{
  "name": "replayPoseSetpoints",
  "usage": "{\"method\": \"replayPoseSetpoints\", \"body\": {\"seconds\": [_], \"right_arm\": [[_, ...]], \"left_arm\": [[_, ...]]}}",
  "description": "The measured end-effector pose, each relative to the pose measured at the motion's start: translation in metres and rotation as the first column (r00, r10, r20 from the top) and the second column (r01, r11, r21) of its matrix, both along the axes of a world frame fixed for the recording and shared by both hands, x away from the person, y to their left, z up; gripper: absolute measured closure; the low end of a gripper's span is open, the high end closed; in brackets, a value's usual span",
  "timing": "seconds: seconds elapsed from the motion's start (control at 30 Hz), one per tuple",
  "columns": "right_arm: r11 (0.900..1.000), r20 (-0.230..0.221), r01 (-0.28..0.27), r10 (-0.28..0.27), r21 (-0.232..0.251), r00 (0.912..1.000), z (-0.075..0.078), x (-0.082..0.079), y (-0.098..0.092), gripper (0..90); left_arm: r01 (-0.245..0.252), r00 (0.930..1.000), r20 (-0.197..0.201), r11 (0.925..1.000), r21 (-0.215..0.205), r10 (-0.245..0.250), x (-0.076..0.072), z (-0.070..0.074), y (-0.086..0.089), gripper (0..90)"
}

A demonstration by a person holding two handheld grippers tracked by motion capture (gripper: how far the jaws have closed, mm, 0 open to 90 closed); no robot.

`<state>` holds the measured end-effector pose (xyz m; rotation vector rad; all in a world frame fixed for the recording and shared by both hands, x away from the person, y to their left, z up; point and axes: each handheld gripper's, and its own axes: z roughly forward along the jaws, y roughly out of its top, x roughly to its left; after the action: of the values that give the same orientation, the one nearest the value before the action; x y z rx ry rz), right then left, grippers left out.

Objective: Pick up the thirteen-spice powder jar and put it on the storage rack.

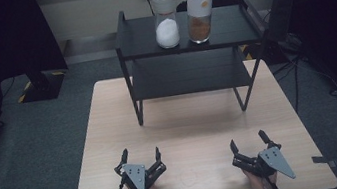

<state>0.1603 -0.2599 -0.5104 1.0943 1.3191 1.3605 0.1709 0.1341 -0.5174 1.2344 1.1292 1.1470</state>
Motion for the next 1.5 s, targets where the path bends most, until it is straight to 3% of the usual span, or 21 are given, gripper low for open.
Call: {"method": "replayPoseSetpoints", "body": {"seconds": [0.07, 0.13, 0.47, 0.67, 1.07, 1.5], "right_arm": [[1.0, -0.005, 0.002, -0.002, -0.003, 1.0, -0.002, 0.0, 0.0, 0.0], [0.999, -0.005, 0.038, -0.038, -0.01, 0.9992, -0.003, -0.001, 0.006, 0.0], [0.999, -0.007, 0.034, -0.034, 0.012, 0.9994, -0.005, -0.002, 0.002, 0.0], [0.999, 0.006, 0.036, -0.036, -0.011, 0.9993, -0.007, -0.003, 0.004, 0.0], [0.994, -0.001, 0.107, -0.107, -0.011, 0.9943, -0.006, -0.004, 0.014, 0.0], [0.993, -0.002, 0.115, -0.115, -0.012, 0.9934, -0.006, -0.004, 0.015, 0.0]], "left_arm": [[0.0, 1.0, 0.0, 1.0, 0.0, 0.0, 0.0, 0.0, 0.0, 0.1], [0.0, 1.0, 0.0, 1.0, 0.0, 0.0, 0.0, 0.0, 0.0, 0.1], [-0.001, 1.0, 0.0, 1.0, 0.0, 0.001, 0.0, 0.0, 0.0, 0.1], [-0.007, 1.0, 0.001, 1.0, 0.0, 0.007, 0.0, 0.0, -0.001, 0.1], [-0.009, 1.0, 0.0, 1.0, 0.001, 0.009, -0.001, 0.0, -0.001, 0.1], [-0.019, 0.9998, 0.0, 0.9998, -0.001, 0.019, -0.002, 0.0, -0.004, 0.1]]}}
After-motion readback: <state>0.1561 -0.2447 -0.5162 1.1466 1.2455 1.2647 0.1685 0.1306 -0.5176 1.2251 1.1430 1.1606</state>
